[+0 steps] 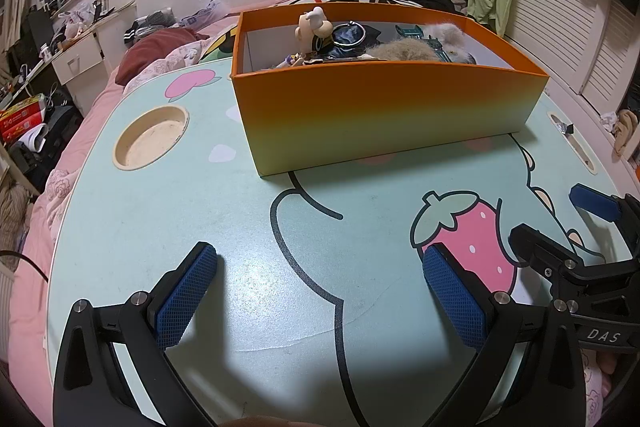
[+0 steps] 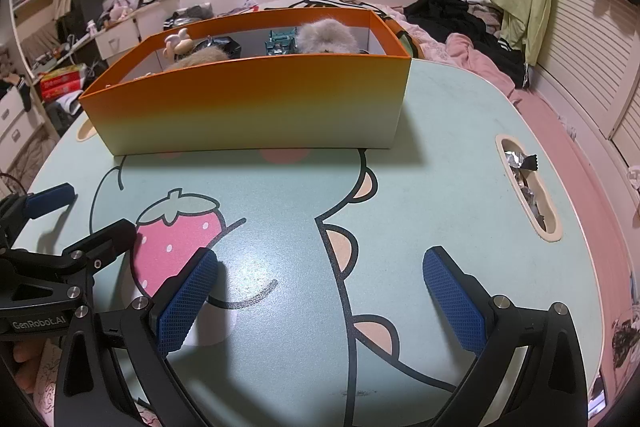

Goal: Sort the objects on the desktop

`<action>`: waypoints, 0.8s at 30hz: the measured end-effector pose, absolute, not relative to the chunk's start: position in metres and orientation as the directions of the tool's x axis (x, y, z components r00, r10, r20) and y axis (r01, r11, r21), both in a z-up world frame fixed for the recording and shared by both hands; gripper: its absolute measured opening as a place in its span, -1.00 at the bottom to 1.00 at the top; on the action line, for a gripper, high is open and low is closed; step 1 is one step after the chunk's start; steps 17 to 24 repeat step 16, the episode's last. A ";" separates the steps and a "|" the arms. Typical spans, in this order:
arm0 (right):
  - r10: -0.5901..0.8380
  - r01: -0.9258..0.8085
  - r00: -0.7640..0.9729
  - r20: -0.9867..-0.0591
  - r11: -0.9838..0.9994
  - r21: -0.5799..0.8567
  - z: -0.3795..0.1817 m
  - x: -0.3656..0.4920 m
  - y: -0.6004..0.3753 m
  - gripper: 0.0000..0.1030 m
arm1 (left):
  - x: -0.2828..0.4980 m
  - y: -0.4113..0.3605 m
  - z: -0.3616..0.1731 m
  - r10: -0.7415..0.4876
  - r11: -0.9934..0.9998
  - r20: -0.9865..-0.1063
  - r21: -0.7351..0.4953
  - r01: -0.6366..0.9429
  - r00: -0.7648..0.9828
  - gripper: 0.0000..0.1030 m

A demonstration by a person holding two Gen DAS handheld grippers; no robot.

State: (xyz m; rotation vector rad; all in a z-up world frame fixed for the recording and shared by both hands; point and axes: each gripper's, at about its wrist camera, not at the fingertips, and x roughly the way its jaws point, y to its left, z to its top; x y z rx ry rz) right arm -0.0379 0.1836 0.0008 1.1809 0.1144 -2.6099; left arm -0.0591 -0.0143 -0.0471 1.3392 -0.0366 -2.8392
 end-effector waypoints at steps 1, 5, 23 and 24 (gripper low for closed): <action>-0.215 0.279 -0.629 -0.747 -0.959 0.040 0.001 -0.038 0.184 0.99 | -0.059 -0.014 -0.047 -0.012 -1.000 -0.772 0.022 -0.008 -0.636 0.99; -0.215 0.279 -0.630 -0.747 -0.959 0.040 0.001 -0.038 0.184 0.99 | -0.060 -0.014 -0.048 -0.012 -1.000 -0.772 0.022 -0.008 -0.636 0.99; -0.214 0.279 -0.630 -0.747 -0.960 0.040 0.001 -0.038 0.183 0.99 | -0.069 -0.015 -0.057 -0.010 -1.000 -0.771 0.021 -0.009 -0.637 0.99; -0.214 0.279 -0.630 -0.747 -0.960 0.040 0.001 -0.038 0.183 0.99 | -0.069 -0.015 -0.057 -0.010 -1.000 -0.771 0.021 -0.009 -0.637 0.99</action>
